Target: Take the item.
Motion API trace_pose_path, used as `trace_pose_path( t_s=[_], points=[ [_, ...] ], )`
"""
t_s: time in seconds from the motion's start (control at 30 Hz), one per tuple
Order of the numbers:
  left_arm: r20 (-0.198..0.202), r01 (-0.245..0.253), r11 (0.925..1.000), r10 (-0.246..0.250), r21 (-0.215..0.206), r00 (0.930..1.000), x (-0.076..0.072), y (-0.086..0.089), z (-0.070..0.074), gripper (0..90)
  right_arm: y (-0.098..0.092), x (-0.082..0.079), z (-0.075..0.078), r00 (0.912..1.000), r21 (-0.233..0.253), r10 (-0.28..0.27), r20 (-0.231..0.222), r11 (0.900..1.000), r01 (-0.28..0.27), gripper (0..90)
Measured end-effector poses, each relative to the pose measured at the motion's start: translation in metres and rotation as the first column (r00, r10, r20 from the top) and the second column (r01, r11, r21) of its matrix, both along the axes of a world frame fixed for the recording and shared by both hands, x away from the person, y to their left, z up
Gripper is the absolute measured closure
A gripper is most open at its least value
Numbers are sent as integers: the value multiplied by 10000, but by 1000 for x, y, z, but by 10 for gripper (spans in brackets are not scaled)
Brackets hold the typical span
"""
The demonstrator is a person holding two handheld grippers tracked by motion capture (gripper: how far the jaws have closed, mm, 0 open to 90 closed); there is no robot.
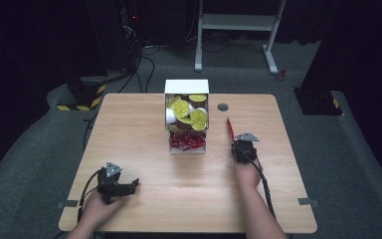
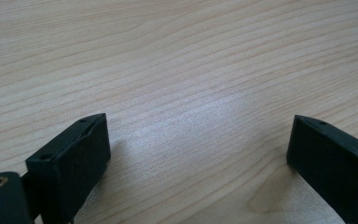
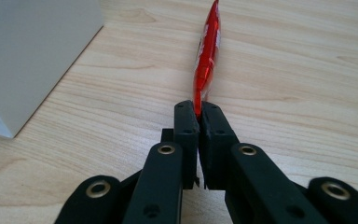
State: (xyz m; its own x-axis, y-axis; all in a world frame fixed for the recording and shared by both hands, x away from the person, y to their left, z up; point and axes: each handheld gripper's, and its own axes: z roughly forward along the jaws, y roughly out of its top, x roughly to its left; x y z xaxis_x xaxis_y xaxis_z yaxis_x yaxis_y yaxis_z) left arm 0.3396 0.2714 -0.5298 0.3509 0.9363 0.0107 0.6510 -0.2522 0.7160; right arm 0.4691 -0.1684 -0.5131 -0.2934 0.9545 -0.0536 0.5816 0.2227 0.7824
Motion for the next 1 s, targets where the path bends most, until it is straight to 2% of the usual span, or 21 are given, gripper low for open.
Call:
trace_pose_path(
  t_s=[0.2,0.47,1.0],
  points=[
    [1,1,10000,-1,3,10000,0,0,0,64,0,2,-3,10000,-35,-18,-86,10000,17,837],
    [0,0,10000,0,-1,10000,0,0,0,64,1,1,1,9999,499,115,43,9987,-117,769],
    [0,0,10000,0,2,10000,0,0,0,64,-1,1,4,9998,483,193,91,9986,-197,700]
  ],
)
